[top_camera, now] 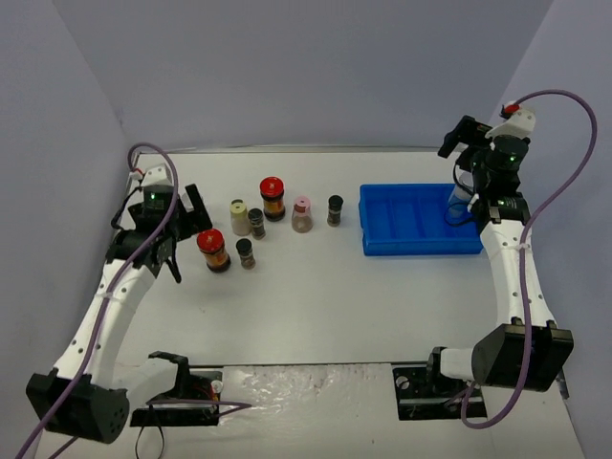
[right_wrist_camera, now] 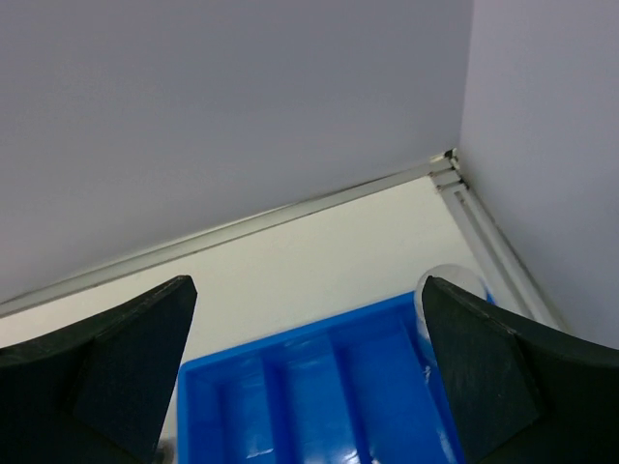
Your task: Organize the condiment bottles
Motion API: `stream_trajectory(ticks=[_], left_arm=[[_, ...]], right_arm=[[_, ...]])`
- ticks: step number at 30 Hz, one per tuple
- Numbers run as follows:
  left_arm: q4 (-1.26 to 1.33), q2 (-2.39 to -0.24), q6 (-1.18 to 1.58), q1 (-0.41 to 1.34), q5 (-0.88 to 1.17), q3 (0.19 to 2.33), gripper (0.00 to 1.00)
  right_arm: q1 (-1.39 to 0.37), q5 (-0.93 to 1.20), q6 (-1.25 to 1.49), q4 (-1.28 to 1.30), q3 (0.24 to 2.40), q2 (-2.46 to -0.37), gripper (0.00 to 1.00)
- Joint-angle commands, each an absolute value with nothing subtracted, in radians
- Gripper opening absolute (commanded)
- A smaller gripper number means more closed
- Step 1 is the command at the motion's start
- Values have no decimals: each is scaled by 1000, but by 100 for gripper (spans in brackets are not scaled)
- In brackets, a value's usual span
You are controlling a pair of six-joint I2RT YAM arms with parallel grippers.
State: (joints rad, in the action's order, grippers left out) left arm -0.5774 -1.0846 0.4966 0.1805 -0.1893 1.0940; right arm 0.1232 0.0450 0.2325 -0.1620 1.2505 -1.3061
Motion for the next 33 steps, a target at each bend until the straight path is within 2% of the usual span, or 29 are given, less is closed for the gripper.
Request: stream_trajectory(ticks=[1,14,23,26,30,33], left_arm=[[-480,-1316,448,98,-144,1309,97],[-571,-1719,396,54,-163,1638,97],[-610,-1785,437,55,-143,1617,94],[-609,-1789,445,55,-134,1602,88],[-619,-1786,441,55,-136,1606,71],[-626,-1756,427,55,-149,1607,46]], right_arm=[[32,71,261,-152,1191,-1260,100],[-39,79,248,-135,1114,-1165,100],[-67,75,226,-129,1097,-1137,100],[-80,75,219,-129,1095,-1137,100],[-92,78,212,-129,1091,-1135,100],[-95,77,206,-127,1089,-1128,100]])
